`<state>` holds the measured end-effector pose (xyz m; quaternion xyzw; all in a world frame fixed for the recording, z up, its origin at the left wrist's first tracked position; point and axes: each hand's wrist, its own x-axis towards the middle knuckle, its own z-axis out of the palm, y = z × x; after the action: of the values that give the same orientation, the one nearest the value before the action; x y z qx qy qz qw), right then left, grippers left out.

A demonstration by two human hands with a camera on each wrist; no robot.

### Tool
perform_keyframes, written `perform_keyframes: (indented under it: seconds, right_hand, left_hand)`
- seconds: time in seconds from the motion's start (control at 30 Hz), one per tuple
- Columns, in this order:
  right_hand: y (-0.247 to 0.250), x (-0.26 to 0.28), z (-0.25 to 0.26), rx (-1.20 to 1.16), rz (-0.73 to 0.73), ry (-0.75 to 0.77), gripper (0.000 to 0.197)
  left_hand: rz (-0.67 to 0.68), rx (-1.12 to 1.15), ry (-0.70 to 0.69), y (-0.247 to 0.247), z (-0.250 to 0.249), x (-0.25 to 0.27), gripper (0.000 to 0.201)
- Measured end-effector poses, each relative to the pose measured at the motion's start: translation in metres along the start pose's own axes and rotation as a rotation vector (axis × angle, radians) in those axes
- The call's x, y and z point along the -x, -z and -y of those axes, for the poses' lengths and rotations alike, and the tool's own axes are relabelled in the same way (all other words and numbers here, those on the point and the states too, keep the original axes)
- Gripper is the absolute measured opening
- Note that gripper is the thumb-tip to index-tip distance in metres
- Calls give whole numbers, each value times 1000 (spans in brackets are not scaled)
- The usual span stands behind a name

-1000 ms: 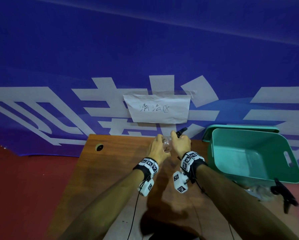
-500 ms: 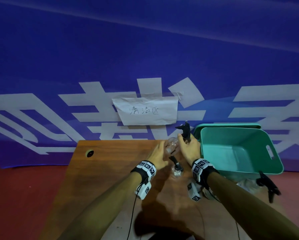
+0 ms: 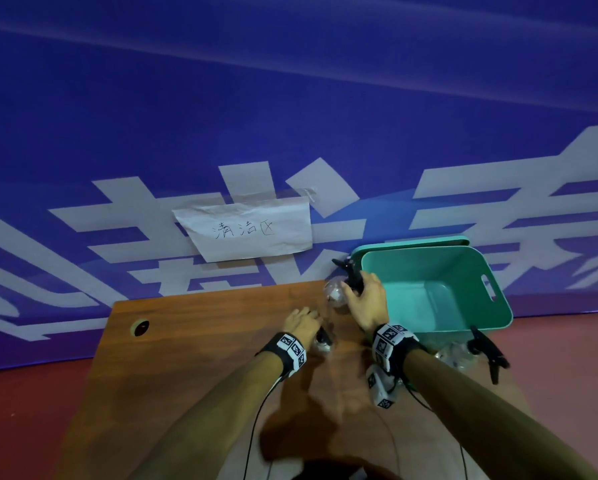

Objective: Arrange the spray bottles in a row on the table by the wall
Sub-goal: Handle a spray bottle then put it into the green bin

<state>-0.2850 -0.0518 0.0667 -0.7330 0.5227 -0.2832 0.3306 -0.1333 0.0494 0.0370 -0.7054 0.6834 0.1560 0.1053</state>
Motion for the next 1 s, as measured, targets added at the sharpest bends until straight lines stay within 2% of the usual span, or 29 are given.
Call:
perform_keyframes:
  seconds: [0.07, 0.17, 0.23, 0.33, 0.57, 0.83, 1.0]
  right_hand:
    - [-6, 0, -7, 31, 48, 11, 19]
    - [-15, 2, -15, 97, 161, 22, 21]
    - [-19, 4, -17, 174, 275, 23, 19]
    - [-26, 10, -21, 270, 435, -2, 20]
    - [-48, 26, -33, 437, 647, 33, 29]
    - [-55, 41, -43, 387, 665, 55, 22]
    - [-62, 39, -47, 360, 654, -69, 11]
  left_hand:
    - [26, -41, 41, -4, -1, -4, 56]
    - [62, -103, 125, -12, 1, -2, 38]
    - [84, -119, 162, -15, 6, 1, 38]
    - [121, -93, 232, -14, 13, 13, 43]
    - [110, 13, 320, -21, 29, 27, 26]
    - [123, 102, 315, -28, 27, 25, 40]
    - [132, 138, 308, -30, 21, 17, 33]
